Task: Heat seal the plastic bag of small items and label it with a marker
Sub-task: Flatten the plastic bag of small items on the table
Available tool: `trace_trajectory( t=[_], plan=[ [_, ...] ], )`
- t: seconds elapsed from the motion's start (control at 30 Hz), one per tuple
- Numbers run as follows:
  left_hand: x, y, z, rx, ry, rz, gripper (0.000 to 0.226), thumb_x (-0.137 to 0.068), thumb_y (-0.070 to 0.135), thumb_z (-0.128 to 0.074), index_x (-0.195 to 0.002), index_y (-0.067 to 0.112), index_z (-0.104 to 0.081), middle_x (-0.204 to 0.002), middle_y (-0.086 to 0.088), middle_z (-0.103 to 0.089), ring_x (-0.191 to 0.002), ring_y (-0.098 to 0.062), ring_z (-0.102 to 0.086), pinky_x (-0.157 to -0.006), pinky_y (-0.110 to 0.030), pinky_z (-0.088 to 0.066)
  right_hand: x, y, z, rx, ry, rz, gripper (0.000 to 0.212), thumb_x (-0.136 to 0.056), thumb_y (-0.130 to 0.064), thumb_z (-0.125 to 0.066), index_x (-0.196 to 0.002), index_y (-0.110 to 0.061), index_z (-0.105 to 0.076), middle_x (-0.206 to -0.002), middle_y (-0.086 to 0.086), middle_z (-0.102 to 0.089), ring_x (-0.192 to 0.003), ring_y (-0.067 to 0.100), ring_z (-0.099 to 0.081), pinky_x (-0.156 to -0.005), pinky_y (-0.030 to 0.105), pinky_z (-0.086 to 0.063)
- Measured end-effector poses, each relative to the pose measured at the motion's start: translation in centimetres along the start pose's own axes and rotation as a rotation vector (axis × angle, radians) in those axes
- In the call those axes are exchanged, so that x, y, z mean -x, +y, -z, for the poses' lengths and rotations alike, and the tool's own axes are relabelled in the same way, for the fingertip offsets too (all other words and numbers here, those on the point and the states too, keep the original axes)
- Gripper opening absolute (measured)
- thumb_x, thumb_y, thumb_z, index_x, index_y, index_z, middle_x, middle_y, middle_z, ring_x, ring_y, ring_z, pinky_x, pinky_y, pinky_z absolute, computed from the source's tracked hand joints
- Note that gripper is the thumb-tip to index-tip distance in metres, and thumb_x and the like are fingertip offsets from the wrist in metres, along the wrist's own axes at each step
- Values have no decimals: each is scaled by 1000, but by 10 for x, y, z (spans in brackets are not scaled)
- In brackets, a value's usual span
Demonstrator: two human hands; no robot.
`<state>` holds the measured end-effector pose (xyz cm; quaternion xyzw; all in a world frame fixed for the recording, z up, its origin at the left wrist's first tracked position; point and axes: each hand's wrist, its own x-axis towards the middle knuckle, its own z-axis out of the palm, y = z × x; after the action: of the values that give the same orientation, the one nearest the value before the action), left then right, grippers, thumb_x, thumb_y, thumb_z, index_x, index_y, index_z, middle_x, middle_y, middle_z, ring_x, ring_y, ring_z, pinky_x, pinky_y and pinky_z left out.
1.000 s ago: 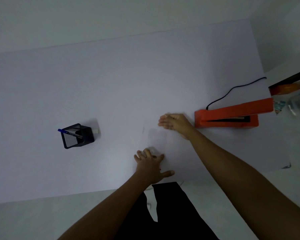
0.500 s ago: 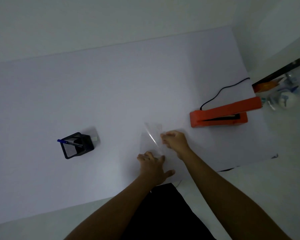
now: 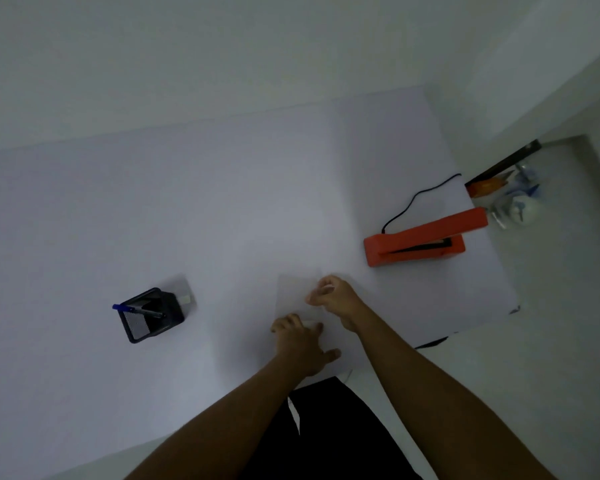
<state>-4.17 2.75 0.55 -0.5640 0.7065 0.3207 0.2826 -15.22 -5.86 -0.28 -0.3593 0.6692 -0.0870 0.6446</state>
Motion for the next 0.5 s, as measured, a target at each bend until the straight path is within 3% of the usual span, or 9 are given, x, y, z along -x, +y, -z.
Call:
trace_trajectory(
  t=[0.1, 0.2, 0.3, 0.4, 0.5],
  plan=[
    [3, -2, 6, 62, -52, -8, 90, -79, 85, -23, -152, 33, -21, -153, -31, -22, -136, -47, -28, -105, -59, -27, 10, 3, 5, -122, 56, -31, 47, -71, -4, -81, -111, -11, -58, -103, 10, -70, -86, 21, -68, -68, 26, -46],
    [-1, -15, 17, 375, -150, 22, 88, -77, 84, -31, -150, 36, -24, -156, -23, -25, -141, -42, -26, -113, -55, -24, 21, 9, 13, -157, 93, -5, 33, -78, -6, -77, -109, -1, -66, -93, 8, -68, -71, 13, -66, -59, 18, -43],
    [-6, -45, 27, 778, 58, 72, 68, -80, 75, -48, -119, 20, -53, -118, -12, -65, -111, -30, -59, -96, -43, -48, 27, 13, 25, -165, 109, 30, 26, -79, -5, -77, -104, 1, -70, -87, 9, -68, -66, 11, -63, -60, 16, -45],
    [-8, -60, 32, 888, 277, 91, 65, -80, 65, -61, -120, 14, -51, -112, -7, -58, -105, -25, -56, -90, -39, -50, 34, 15, 43, -136, 98, 62, 22, -80, 0, -74, -102, 4, -70, -80, 6, -68, -63, 9, -61, -52, 10, -46],
    [-13, -46, 45, 1071, 273, -2, 61, -84, 51, -67, -131, 15, -49, -118, 1, -53, -111, -17, -52, -96, -33, -46, 37, 17, 63, -95, 53, 111, 18, -81, 2, -73, -99, 4, -71, -81, 8, -69, -63, 8, -63, -55, 11, -49]
  ],
)
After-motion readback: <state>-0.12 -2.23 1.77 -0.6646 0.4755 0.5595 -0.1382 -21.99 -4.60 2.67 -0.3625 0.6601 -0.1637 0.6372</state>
